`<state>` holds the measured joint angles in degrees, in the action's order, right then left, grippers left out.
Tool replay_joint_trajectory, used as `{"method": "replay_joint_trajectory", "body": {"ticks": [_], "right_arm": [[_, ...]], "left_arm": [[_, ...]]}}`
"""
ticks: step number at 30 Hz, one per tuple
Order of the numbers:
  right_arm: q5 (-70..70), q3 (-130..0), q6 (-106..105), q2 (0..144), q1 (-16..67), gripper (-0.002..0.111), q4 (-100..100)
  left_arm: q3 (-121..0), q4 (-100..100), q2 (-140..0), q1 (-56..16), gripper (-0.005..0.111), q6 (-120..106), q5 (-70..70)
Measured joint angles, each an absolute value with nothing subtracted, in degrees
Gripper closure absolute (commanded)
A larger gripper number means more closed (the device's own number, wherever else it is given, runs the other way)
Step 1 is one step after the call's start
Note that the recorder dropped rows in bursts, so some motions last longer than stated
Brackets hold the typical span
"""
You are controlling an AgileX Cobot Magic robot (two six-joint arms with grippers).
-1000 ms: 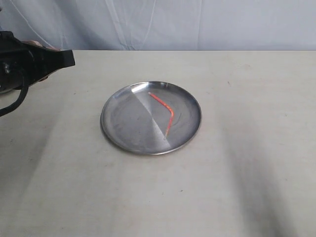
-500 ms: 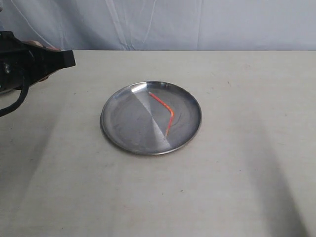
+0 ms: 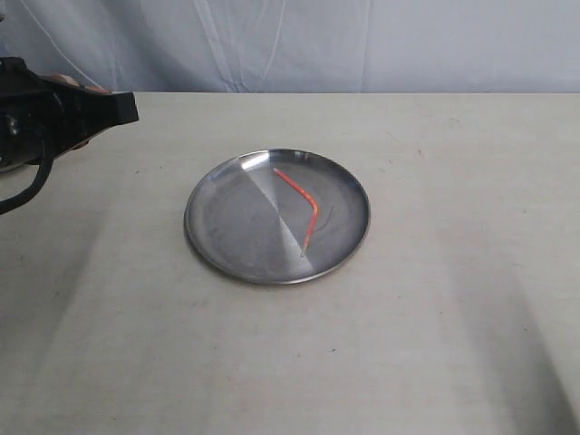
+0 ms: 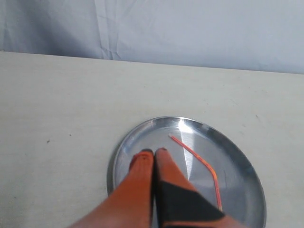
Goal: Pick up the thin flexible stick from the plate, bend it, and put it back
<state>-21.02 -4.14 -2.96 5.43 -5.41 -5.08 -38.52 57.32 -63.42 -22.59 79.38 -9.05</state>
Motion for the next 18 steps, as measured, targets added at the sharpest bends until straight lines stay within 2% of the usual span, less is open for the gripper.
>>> {"method": "replay_joint_trajectory", "body": {"ticks": [18], "right_arm": [[-21.56,-3.44,-2.74,5.08,-5.41,0.109,-5.08]], "left_arm": [[-38.52,57.32,-63.42,-22.59,0.107,79.38,-9.05]]}}
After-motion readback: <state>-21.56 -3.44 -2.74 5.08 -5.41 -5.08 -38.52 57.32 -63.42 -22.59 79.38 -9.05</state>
